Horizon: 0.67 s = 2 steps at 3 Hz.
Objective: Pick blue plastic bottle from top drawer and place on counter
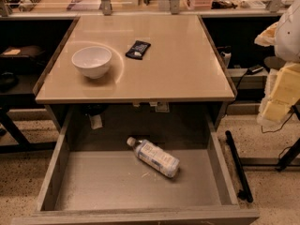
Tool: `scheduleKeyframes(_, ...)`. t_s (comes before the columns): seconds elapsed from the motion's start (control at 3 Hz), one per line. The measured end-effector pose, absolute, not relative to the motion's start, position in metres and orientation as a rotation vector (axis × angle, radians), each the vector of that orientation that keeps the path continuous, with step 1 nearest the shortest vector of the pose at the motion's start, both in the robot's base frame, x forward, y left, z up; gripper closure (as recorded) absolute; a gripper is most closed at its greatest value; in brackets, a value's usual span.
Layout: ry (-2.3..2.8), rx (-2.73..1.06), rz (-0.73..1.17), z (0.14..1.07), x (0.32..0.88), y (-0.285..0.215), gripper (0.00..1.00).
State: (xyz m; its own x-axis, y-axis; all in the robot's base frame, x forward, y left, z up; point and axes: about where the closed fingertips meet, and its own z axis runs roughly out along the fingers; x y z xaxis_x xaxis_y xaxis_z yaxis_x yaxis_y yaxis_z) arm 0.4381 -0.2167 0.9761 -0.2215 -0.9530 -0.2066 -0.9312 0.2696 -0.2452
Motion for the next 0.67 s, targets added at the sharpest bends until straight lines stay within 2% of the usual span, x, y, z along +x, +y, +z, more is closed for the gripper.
scheduleKeyframes(0.67,2.264,-1.718,-0.07,0.953,0.434,-0.215,0.0)
